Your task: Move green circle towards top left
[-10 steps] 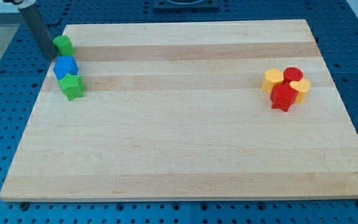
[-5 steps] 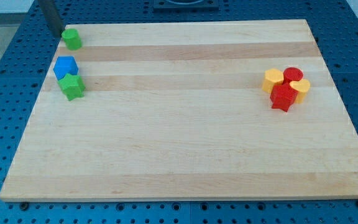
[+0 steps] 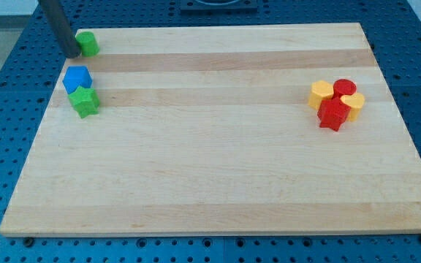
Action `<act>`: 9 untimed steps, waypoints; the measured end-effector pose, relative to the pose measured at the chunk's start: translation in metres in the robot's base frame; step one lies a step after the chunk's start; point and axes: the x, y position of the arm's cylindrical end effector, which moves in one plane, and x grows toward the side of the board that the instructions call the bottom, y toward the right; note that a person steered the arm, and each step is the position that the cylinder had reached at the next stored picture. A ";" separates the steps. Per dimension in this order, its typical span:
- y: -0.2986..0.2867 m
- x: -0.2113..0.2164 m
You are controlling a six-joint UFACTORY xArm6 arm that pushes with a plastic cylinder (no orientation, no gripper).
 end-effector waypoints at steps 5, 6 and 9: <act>0.064 -0.011; 0.064 -0.023; 0.090 -0.006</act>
